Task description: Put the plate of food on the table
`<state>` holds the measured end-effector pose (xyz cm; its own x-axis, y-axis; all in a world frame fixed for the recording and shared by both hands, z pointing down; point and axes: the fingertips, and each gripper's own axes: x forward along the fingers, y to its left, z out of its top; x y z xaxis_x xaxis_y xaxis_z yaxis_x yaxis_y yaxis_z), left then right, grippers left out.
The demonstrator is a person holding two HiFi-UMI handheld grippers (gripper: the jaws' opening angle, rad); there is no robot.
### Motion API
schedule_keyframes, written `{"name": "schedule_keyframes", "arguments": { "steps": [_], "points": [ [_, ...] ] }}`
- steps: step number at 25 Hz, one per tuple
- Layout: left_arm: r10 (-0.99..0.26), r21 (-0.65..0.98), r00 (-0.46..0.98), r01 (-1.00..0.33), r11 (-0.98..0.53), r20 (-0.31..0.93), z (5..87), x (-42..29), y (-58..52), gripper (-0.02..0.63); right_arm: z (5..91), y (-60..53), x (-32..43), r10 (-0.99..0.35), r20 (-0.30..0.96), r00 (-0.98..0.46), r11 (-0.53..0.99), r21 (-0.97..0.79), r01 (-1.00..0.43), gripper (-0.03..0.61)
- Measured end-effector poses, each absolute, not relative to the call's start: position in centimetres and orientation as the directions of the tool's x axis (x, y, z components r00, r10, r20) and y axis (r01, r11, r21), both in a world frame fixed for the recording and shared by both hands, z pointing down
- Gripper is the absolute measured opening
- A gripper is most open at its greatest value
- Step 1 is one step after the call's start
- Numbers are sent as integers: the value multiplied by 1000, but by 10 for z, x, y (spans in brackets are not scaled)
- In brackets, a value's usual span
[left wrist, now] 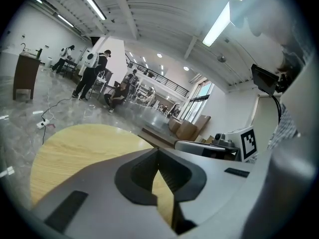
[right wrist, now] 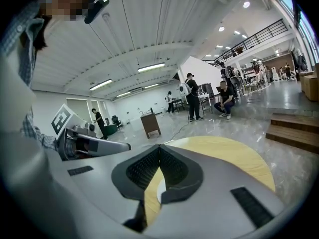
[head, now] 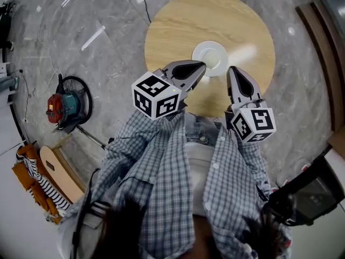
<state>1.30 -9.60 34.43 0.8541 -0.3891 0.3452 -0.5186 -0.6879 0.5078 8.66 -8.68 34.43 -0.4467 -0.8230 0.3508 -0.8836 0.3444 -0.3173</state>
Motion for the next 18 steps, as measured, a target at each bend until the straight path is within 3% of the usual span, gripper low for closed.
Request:
{"name": "schedule_keyframes", "arguments": {
  "steps": [18],
  "points": [
    [-425,516,837,-547,-659,344,345,5,-100,8,352,-90,83,-804,373,-462,344,-342,-875,8]
  ]
}}
